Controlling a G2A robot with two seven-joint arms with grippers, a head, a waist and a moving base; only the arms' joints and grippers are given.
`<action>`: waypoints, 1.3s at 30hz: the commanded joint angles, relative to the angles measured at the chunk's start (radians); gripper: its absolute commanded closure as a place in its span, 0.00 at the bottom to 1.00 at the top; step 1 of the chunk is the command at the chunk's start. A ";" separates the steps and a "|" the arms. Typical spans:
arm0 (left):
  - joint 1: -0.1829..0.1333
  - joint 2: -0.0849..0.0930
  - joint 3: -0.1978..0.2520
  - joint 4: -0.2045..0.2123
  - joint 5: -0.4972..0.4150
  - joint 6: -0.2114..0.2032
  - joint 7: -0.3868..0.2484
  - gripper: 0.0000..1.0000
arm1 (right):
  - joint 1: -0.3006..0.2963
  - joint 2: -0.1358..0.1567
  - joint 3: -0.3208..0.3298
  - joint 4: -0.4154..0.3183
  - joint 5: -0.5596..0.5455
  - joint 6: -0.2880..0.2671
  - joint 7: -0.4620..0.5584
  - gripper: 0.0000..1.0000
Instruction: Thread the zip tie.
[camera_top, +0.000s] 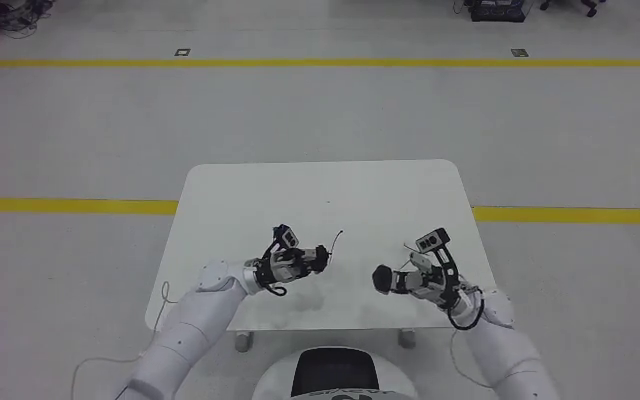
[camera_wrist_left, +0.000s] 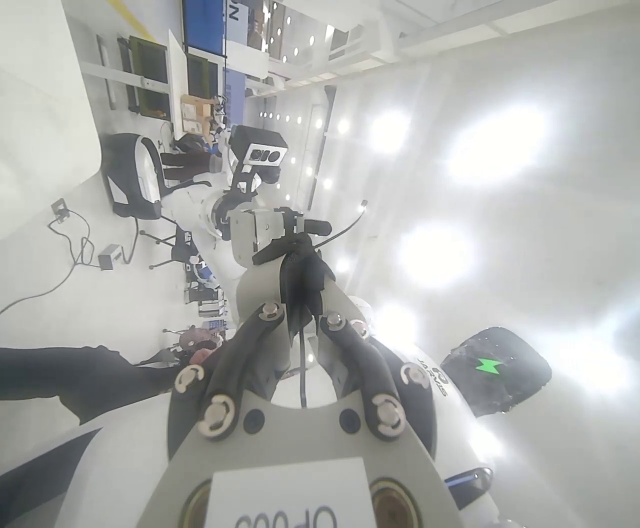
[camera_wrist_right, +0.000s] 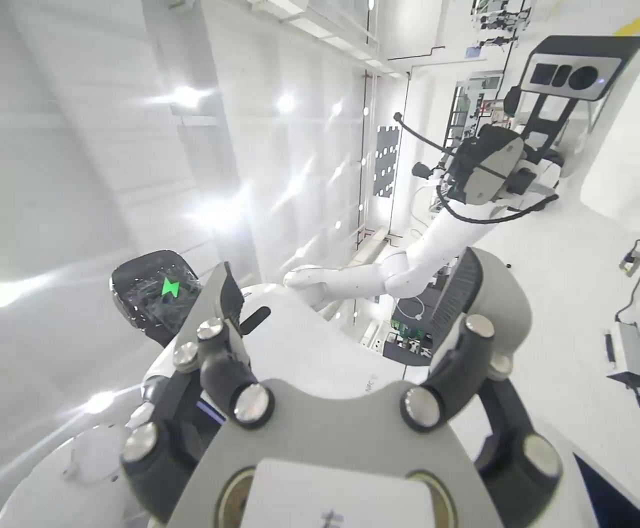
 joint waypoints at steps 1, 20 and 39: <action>0.000 0.000 0.000 0.000 0.000 0.000 0.000 1.00 | 0.000 0.000 0.000 0.000 0.001 0.000 0.000 0.00; -0.012 -0.049 0.102 -0.010 -0.126 -0.054 0.047 1.00 | 0.108 -0.025 -0.146 0.198 0.223 0.136 0.000 0.00; 0.061 -0.076 0.014 -0.117 -0.120 -0.054 0.092 1.00 | 0.126 -0.047 -0.209 0.212 0.266 0.143 -0.006 0.00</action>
